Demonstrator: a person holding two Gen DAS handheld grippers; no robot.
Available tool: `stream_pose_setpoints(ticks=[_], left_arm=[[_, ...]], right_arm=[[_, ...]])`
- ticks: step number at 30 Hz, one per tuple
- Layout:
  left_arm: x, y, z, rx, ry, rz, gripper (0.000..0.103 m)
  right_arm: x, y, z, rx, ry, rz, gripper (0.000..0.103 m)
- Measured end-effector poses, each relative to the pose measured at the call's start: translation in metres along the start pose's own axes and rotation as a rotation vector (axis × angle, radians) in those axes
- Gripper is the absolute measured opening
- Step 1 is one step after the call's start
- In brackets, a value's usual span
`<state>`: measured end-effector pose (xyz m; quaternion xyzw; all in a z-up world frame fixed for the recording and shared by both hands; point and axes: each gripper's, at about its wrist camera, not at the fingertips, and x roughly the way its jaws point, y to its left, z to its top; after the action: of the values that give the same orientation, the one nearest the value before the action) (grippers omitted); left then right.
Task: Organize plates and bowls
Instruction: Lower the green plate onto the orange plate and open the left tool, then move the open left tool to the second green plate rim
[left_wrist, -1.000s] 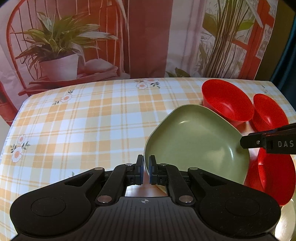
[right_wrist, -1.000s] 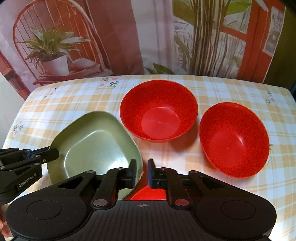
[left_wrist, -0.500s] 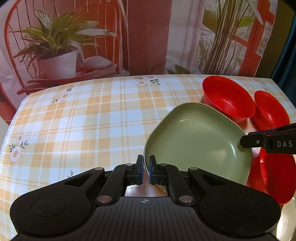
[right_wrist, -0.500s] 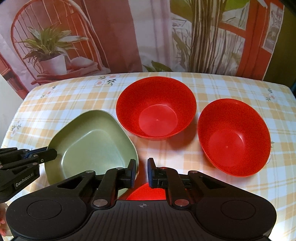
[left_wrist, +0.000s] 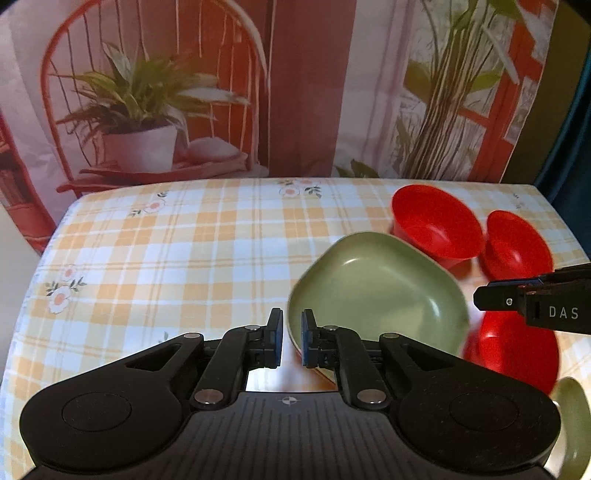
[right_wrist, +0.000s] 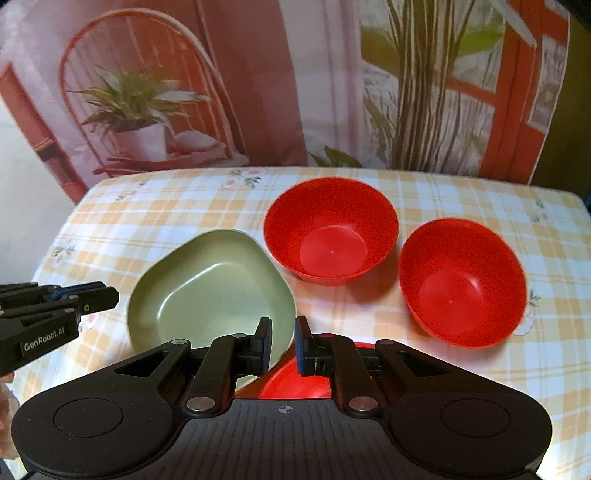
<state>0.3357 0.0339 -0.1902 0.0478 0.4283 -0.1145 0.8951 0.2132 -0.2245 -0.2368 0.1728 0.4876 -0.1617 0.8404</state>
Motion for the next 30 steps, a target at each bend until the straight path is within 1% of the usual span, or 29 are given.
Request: stream_pose_setpoints(ticks=[4,9,19,30], left_arm=[[-0.025,-0.014,-0.01,-0.017,-0.022,-0.013,0.011],[-0.05,-0.036,-0.032,-0.038,-0.038,-0.038,0.011],[-0.067,-0.076,-0.077,-0.058,-0.024,-0.082,0.011],[-0.07,-0.116,-0.104,-0.019,0.005,-0.14,0.011]], right_arm=[[-0.027,-0.004,-0.014,-0.032,-0.037,0.007,0.012],[-0.056,-0.013,-0.037,-0.06,-0.066,0.011,0.012],[-0.088,-0.033,-0.085,-0.101,-0.059,-0.016,0.012],[-0.103,-0.065,-0.121,-0.106,-0.024,-0.057,0.013]])
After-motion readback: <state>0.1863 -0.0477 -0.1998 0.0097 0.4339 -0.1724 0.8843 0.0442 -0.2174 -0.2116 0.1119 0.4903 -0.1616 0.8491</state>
